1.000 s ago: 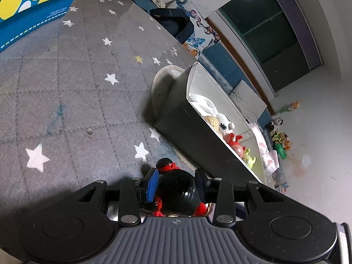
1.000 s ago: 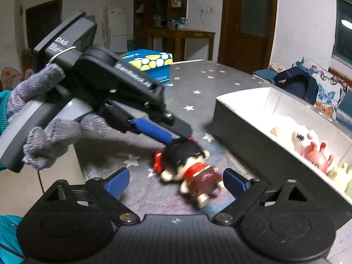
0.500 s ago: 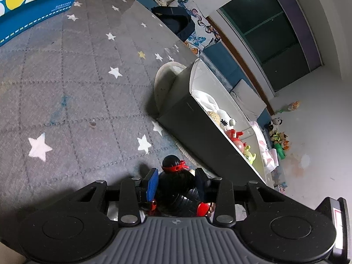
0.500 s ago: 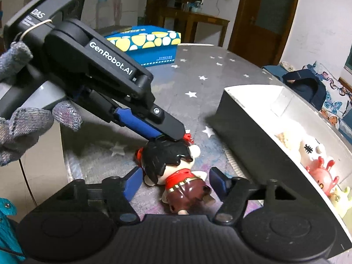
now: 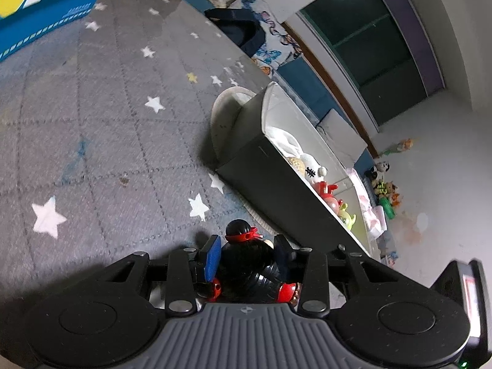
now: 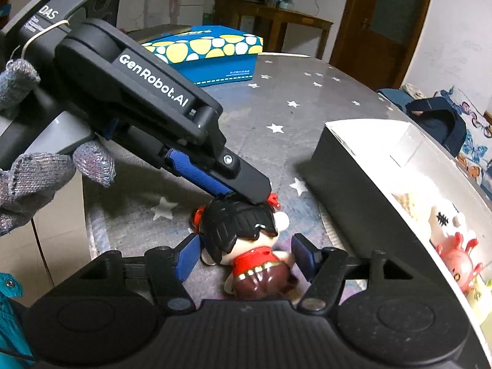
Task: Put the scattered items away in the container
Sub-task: 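Close the left tool on the black-haired doll while the right tool grips it, then lift the doll with both tools and lower it into the box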
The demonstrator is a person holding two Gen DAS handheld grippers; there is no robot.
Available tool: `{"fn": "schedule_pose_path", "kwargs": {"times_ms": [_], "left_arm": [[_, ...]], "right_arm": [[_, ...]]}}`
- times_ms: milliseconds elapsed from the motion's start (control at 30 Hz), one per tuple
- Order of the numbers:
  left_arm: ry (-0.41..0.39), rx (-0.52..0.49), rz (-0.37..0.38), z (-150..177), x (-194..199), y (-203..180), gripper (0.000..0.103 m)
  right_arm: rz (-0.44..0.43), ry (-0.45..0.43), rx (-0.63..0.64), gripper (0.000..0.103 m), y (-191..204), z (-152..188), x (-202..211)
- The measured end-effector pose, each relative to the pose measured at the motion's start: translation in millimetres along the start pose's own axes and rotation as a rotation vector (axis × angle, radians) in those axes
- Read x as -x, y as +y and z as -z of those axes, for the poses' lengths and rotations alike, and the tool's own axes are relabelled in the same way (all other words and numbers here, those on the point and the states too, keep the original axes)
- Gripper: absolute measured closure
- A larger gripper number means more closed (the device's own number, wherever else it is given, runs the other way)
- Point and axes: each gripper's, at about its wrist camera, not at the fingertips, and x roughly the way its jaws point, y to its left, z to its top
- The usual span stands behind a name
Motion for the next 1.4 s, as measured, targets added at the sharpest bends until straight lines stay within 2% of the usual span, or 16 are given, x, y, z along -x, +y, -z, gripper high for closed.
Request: {"fn": "schedule_pose_path", "kwargs": {"times_ms": [433,600,767,1100,1300,1400], "left_arm": [[-0.01,0.006,0.029,6.1,3.4,5.6,0.06],[-0.013,0.027,0.046,7.4,4.4,8.3,0.06],[0.002,0.008,0.058,9.3,5.1,0.3,0.06],[-0.055,-0.104,0.15,-11.4,11.2,-59.2,0.06],[-0.103,-0.187,0.204,-46.7,0.9,-101.3,0.06],[-0.108,-0.201,0.192,-69.2,-14.5,-113.2,0.06]], "right_arm": [[0.001,0.046,0.073,0.04,8.3,-8.7,-7.8],[0.009,0.033,0.037,0.041,7.3,-7.9,-6.5],[0.026,0.001,-0.017,0.042,8.0,1.3,3.9],[0.128,-0.128,-0.106,0.043,-16.5,0.6,54.5],[0.204,-0.218,-0.171,0.043,-56.1,-17.5,77.0],[0.208,-0.235,-0.223,0.043,-84.1,-29.3,74.3]]}}
